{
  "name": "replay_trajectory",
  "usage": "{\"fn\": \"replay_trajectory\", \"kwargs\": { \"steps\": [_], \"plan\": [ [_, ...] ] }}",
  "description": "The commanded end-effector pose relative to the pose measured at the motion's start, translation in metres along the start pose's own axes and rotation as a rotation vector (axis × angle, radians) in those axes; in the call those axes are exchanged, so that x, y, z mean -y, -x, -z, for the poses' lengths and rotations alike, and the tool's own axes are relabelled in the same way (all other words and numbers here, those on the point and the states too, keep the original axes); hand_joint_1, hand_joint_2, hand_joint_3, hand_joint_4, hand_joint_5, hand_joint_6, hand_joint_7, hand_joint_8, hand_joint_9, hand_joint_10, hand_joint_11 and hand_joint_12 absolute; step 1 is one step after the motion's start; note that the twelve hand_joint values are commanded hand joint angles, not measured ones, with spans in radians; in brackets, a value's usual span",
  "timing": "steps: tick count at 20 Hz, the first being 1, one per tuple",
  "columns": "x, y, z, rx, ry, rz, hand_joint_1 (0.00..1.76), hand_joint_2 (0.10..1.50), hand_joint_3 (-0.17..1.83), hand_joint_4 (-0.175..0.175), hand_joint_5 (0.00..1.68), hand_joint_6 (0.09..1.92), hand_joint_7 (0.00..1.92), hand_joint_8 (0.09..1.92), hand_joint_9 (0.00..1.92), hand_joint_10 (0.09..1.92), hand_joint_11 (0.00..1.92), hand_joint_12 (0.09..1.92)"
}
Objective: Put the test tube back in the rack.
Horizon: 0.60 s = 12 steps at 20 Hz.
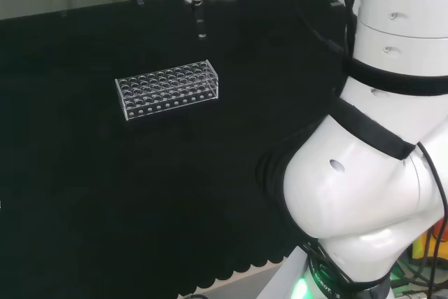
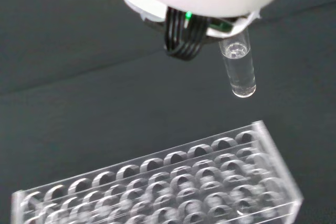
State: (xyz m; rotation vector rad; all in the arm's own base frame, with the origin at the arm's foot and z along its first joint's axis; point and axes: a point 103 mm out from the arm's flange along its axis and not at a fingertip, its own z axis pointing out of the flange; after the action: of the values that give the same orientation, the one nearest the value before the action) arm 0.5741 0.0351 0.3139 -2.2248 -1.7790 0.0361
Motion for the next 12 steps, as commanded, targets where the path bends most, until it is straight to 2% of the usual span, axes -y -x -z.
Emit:
{"fn": "replay_trajectory", "kwargs": {
  "steps": [1, 7, 12],
  "plan": [
    [0.006, -0.056, -0.018, -0.04, -0.042, 0.11, 1.32, 0.57, 0.79, -0.175, 1.29, 0.66, 1.34, 0.67, 1.59, 0.68, 1.09, 1.03],
    [0.004, -0.084, -0.032, -0.049, -0.078, 0.163, 1.32, 0.57, 0.79, -0.175, 1.29, 0.66, 1.34, 0.67, 1.59, 0.68, 1.09, 1.03],
    [-0.004, -0.087, -0.046, -0.079, -0.13, 0.157, 1.32, 0.57, 0.79, -0.175, 1.29, 0.66, 1.34, 0.67, 1.59, 0.68, 1.09, 1.03]
  ]
}}
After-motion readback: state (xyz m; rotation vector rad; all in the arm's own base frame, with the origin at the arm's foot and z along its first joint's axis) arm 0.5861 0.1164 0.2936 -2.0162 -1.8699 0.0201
